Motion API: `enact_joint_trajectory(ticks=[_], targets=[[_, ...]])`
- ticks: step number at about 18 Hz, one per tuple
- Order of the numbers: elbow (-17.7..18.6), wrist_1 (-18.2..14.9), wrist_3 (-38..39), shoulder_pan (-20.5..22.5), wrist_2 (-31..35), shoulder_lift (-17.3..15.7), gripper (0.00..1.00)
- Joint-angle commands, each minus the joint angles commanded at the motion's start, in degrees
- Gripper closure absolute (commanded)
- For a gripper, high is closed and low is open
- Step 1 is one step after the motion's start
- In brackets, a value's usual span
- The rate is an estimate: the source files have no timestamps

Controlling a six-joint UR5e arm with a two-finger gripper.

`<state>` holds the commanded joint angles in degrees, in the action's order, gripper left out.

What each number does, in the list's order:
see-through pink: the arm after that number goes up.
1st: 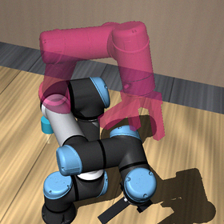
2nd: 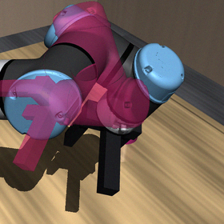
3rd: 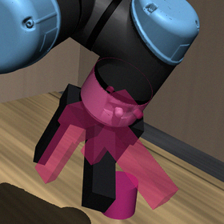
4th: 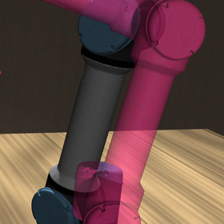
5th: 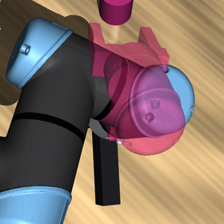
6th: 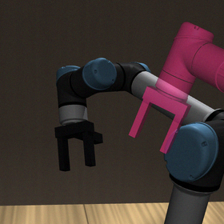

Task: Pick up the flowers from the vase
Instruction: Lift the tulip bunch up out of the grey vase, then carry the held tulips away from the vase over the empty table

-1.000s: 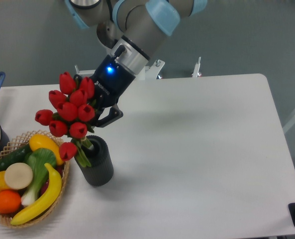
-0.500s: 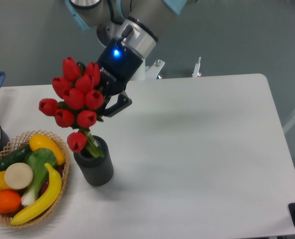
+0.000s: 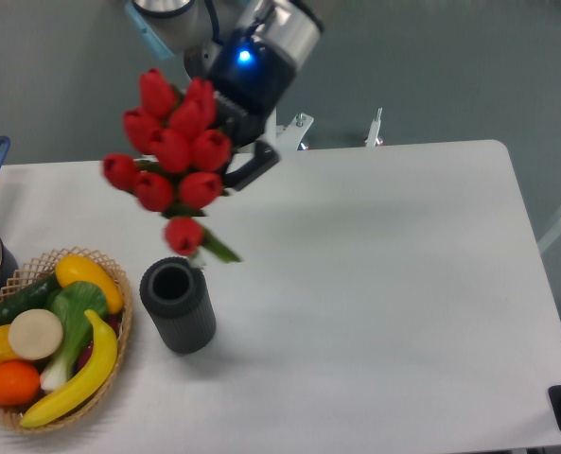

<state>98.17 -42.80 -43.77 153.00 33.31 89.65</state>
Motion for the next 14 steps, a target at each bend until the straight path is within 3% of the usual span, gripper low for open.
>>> enact_joint_trajectory(ticks=[8,14], targets=[[0.26,0.00,-4.74,8.62,0.00,0.70,0.56],[0.35,-0.09,-9.57,10.64,0.18,3.77,0.56]])
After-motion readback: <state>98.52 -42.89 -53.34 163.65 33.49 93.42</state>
